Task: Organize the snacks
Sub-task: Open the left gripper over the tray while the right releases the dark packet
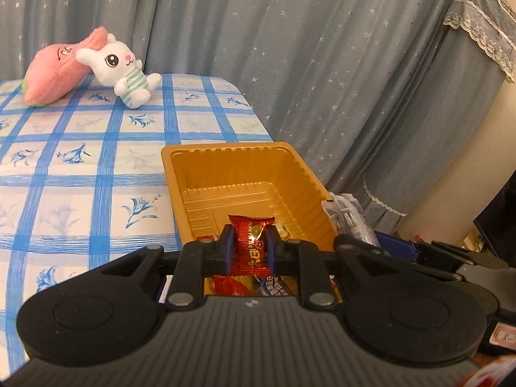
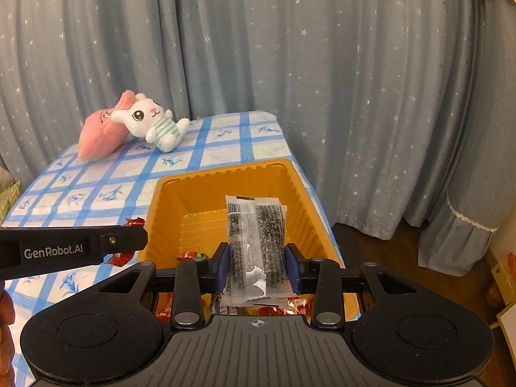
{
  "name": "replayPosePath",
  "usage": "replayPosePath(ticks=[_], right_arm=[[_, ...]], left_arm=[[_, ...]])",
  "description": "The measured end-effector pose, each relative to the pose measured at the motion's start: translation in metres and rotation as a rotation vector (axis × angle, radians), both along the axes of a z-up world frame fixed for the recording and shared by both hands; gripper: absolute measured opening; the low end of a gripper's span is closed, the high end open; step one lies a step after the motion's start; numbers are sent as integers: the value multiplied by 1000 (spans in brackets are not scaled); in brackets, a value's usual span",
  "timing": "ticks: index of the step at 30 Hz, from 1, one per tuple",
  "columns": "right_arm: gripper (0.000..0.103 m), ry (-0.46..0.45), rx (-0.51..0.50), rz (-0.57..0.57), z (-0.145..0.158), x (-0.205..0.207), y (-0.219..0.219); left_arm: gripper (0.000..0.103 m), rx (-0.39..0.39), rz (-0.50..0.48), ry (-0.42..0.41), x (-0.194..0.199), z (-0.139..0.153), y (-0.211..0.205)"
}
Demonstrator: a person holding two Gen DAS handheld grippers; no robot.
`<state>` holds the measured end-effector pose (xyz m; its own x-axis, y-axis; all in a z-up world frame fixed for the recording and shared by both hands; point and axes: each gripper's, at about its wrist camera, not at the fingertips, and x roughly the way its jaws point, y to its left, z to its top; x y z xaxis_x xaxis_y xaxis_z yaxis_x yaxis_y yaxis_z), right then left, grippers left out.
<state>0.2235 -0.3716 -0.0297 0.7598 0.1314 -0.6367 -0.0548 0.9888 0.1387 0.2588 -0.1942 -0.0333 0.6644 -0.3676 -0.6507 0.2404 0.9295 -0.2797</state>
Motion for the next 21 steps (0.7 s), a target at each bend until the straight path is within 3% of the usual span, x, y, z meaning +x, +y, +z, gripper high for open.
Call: replayPosePath(ticks=[19, 21], right_arm=[[37, 28, 2, -6, -20, 37, -9], [37, 31, 3, -7, -22, 38, -10]], left_arm=[[18, 8, -17, 34, 37, -20, -8], [22, 11, -17, 37, 39, -21, -8]])
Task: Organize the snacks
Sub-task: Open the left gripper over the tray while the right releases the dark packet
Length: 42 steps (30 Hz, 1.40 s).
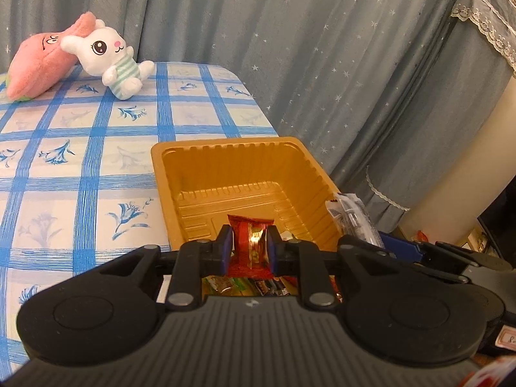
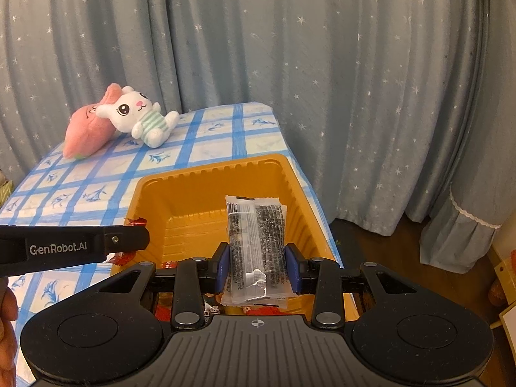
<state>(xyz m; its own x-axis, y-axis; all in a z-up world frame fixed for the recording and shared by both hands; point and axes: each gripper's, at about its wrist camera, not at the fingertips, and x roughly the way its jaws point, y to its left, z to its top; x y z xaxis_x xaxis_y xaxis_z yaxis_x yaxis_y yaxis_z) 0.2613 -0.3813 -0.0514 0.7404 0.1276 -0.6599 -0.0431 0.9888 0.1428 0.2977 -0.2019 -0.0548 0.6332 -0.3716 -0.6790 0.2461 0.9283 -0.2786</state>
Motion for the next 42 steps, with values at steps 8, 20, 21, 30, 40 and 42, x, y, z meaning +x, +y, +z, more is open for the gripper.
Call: replayPosePath(ticks=[8, 20, 21, 30, 40, 42], right_arm=[[37, 6, 14, -4, -1, -4, -2], [37, -16, 25, 26, 10, 0, 11], [37, -17, 24, 28, 10, 1, 12], [37, -8, 33, 41, 7, 10, 16], [45, -22, 81, 36, 3, 17, 14], [60, -24, 95, 1, 4, 14, 8]], left_arm=[[30, 31, 46, -2, -5, -3, 21], [42, 59, 74, 6, -15, -4, 35], [43, 59, 73, 7, -15, -4, 35], [52, 71, 79, 10, -13, -8, 39], [72, 84, 96, -9, -21, -6, 49], [77, 88, 99, -10, -24, -5, 51]])
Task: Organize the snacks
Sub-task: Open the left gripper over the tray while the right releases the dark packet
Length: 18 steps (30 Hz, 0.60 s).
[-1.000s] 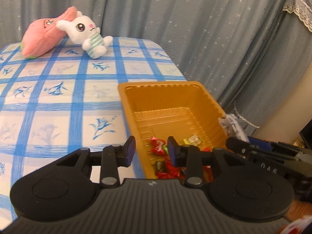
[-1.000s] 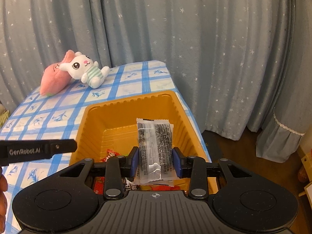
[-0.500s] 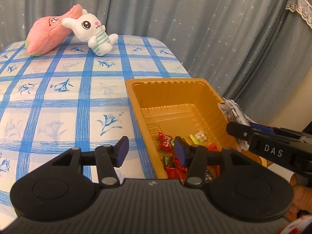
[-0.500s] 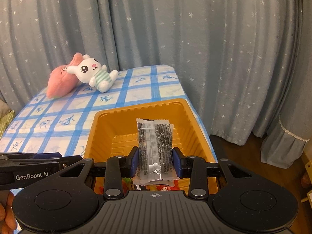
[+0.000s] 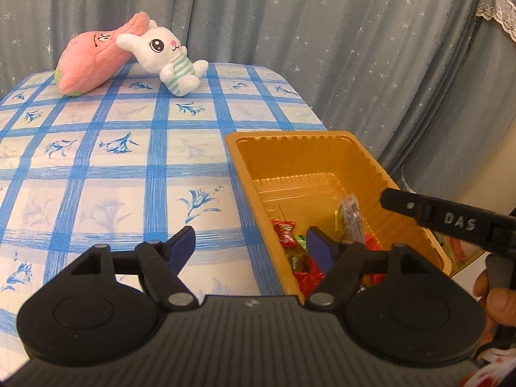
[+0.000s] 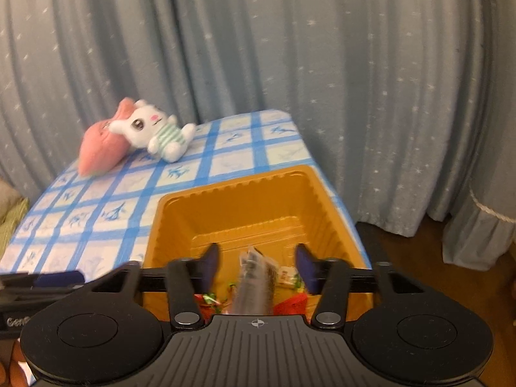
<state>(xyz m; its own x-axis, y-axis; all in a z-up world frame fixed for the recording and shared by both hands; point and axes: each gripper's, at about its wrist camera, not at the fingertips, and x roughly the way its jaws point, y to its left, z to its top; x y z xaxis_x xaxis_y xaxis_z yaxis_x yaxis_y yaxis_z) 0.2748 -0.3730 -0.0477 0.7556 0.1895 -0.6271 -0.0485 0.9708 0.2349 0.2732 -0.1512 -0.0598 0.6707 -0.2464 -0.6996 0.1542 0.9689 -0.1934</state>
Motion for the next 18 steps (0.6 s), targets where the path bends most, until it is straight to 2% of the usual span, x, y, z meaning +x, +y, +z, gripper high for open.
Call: replayPosePath(ticks=[5, 7, 12, 18], right_arm=[[62, 29, 21, -41, 2, -15, -12], [64, 39, 22, -54, 4, -24, -15], [77, 43, 24, -64, 16, -50, -15], [81, 55, 22, -62, 30, -87, -10]], left_arm=[[96, 1, 19, -10, -13, 4, 5], [98, 5, 22, -16, -20, 8, 8], [103, 33, 22, -35, -41, 21, 10], [103, 30, 35, -54, -73, 38, 18]])
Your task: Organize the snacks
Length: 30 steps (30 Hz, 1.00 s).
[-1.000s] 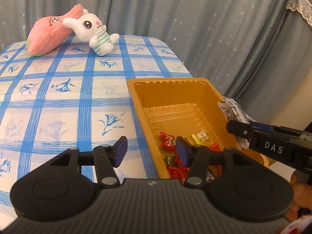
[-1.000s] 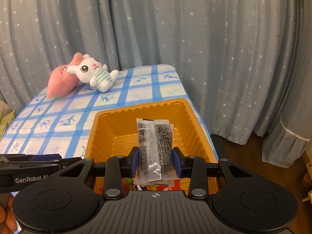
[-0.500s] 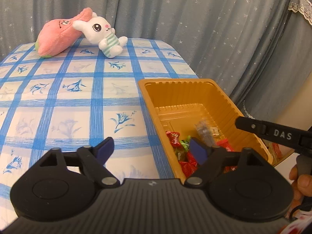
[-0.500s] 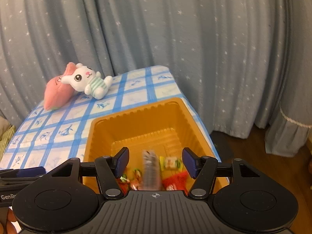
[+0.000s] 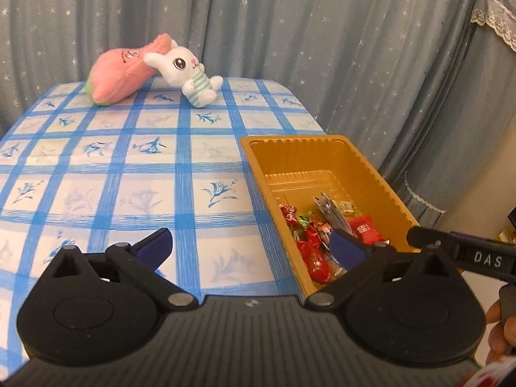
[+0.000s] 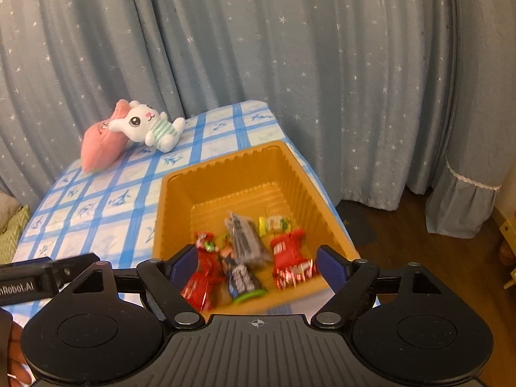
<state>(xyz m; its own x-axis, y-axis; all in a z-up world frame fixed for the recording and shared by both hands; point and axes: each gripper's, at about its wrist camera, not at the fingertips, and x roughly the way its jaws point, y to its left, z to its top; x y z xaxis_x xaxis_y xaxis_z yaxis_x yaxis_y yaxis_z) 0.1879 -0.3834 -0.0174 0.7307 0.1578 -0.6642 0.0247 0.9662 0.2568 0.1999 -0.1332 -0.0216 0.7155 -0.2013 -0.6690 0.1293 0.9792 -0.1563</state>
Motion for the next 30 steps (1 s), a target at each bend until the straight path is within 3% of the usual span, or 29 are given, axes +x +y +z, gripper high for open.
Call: replayPosePath(ticks=[13, 26, 30], right_arm=[[85, 13, -1, 14, 40, -85, 20], [85, 7, -72, 38, 60, -151, 38], [85, -1, -83, 51, 65, -167, 44]], left_arm=[[103, 5, 48, -32, -88, 41, 20], [103, -1, 31, -19, -156, 54, 28], [103, 41, 35, -12, -171, 56, 26]])
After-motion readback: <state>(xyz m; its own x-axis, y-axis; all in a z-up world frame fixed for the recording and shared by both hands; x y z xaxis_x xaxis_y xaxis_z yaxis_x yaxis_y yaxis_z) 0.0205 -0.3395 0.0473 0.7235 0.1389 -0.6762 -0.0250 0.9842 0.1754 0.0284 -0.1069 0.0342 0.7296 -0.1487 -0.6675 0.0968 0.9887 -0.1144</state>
